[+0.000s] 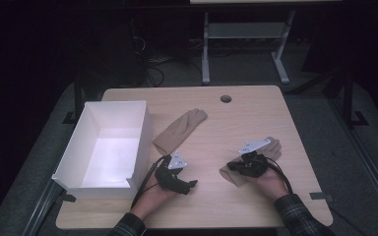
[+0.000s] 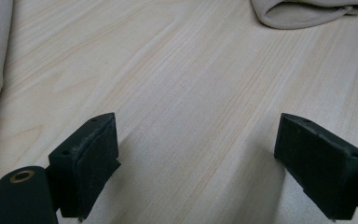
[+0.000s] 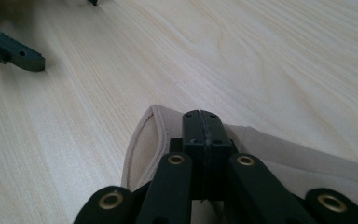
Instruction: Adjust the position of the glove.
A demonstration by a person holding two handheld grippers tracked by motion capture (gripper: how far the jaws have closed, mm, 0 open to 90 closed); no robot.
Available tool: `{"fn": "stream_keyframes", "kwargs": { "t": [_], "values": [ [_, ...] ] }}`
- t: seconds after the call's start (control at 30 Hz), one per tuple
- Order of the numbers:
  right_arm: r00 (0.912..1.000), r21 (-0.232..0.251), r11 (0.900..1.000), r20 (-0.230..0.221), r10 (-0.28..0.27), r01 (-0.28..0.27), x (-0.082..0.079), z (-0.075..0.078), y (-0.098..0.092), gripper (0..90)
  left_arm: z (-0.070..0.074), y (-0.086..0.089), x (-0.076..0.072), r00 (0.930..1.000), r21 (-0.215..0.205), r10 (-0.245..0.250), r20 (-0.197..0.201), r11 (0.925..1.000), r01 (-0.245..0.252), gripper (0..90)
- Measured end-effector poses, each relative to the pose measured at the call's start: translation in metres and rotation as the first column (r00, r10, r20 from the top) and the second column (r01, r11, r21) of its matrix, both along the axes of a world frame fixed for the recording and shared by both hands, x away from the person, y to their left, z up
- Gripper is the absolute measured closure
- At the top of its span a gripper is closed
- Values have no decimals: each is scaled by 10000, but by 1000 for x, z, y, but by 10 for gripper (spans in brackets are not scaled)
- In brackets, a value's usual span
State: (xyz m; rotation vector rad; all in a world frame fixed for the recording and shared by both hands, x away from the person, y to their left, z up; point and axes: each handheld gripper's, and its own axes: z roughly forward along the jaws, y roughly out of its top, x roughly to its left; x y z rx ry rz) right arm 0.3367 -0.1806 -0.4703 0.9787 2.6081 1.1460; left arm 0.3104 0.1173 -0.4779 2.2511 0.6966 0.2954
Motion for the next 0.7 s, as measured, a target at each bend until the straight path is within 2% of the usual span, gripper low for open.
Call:
{"fn": "stream_keyframes", "kwargs": {
  "t": [0.3, 0.53, 0.7],
  "values": [
    [9996, -10, 9998, -225, 190, -190, -12, 1, -7, 899, 0, 0, -1, 10000, -16, 46, -25, 10000, -46, 129],
    [9988, -177, 9994, -393, 302, -309, -31, 3, -22, 898, 0, 0, -1, 10000, -74, 87, -30, 9999, -88, 129],
    [9984, -221, 9995, -525, 229, -240, -42, 4, -35, 897, 0, 0, -1, 10000, 47, 22, -13, 10000, -22, 129]
  ]
}}
